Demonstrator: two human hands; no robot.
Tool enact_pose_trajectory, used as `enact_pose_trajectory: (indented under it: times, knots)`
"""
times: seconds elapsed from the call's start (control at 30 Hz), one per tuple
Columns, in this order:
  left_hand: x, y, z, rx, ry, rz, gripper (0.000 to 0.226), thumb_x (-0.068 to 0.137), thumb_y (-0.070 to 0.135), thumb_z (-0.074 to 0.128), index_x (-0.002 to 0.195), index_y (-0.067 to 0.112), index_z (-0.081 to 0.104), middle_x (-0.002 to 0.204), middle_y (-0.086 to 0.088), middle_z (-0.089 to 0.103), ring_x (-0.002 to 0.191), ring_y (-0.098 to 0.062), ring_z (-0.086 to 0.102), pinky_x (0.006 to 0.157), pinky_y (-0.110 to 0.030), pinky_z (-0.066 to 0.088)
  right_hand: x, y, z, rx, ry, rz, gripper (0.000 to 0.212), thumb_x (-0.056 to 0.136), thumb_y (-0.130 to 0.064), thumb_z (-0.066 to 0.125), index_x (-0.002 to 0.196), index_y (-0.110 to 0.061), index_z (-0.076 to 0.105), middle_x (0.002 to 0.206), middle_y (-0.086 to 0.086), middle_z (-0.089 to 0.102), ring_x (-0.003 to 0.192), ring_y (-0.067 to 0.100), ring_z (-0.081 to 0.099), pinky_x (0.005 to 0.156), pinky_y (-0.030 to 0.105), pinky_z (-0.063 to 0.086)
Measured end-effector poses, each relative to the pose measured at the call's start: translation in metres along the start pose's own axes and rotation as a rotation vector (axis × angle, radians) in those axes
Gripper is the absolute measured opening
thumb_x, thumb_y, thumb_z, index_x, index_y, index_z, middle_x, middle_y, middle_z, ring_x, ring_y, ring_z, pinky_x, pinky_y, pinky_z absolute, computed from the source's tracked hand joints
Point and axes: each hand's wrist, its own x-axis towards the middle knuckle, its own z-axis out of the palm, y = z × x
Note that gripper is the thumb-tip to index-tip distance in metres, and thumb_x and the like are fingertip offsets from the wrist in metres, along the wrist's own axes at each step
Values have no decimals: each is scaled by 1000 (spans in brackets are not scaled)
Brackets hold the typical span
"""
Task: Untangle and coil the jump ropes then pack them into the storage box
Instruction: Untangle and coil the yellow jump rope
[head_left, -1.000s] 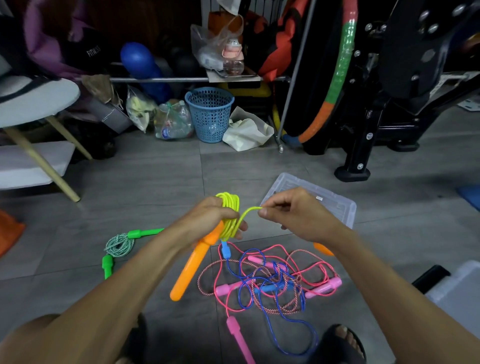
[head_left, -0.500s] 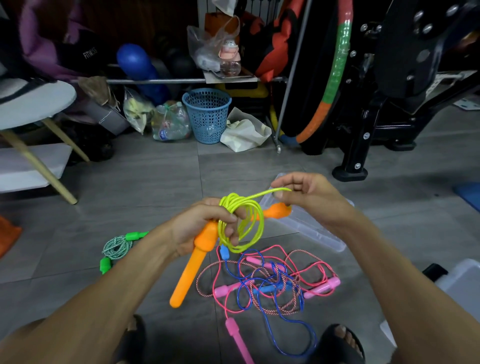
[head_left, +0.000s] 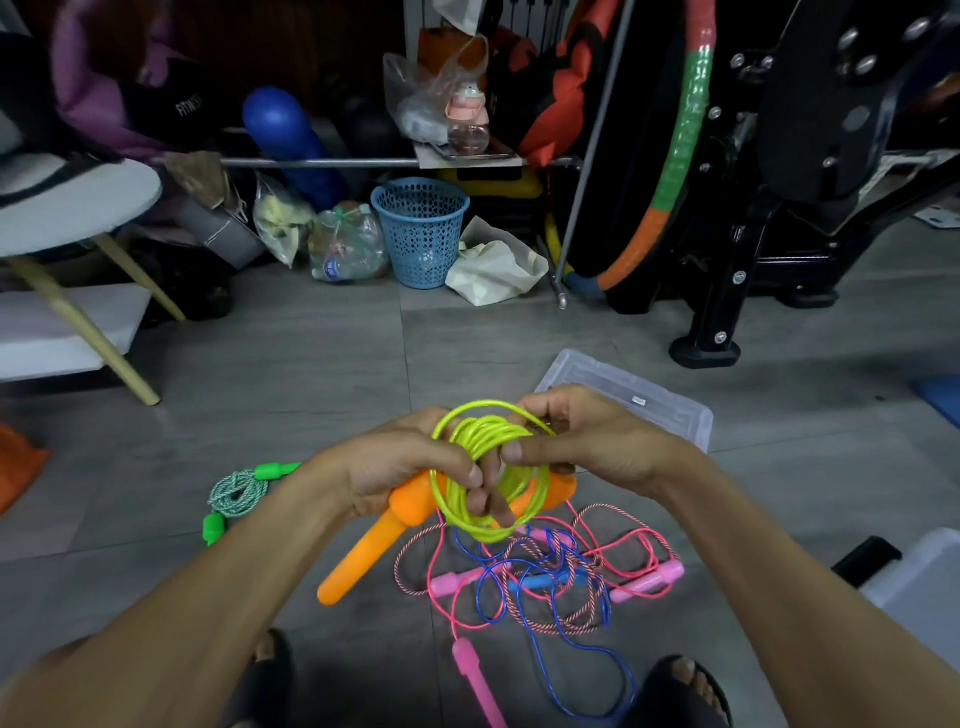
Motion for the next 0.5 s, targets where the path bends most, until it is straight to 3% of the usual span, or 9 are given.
enact_pose_trajectory:
  times: [0.1,0.2,0.3,0.37,0.43,0.5]
  knots:
    - [-1,1,0,28,-39,-1,10,58,6,62,67,5,67,55,-9,63,70,-30,69,67,-28,53,2,2,5,64,-29,2,24,73,-23,72,93,-13,63,71,12,43,59,21,34,51,31,22]
    - [-1,1,-3,31,-30,-5,11,57,9,63,66,8,69,55,-9,63,73,-33,65,69,-31,52,5,6,9,215,-64,15,31,70,-20,75,96,-11,63,84,17,49,73,28,41,61,34,26]
    - [-1,1,-6,-11,-28,1,11,60,9,64,70,5,69,58,-11,65,80,-36,64,77,-36,51,6,5,9,247,4,7,22,69,-14,73,86,-16,59,66,4,51,53,17,35,43,19,22]
    - [-1,1,-7,-61,-9,14,11,62,6,64,71,1,69,59,-12,66,81,-36,68,76,-34,53,8,6,8,280,37,-6,29,67,-16,76,92,-18,60,72,2,56,60,18,34,45,22,17]
    - [-1,1,-4,-85,36,37,10,62,2,63,70,-1,69,59,-13,67,80,-33,70,73,-31,54,9,7,10,293,21,-16,35,65,-23,79,96,-19,64,84,14,55,74,28,36,54,28,18]
    - [1,1,-1,-95,174,70,12,61,-4,62,71,-4,68,63,-16,68,72,-28,71,68,-29,56,9,6,11,284,35,-21,35,69,-24,80,99,-14,66,88,19,55,79,30,42,58,27,25]
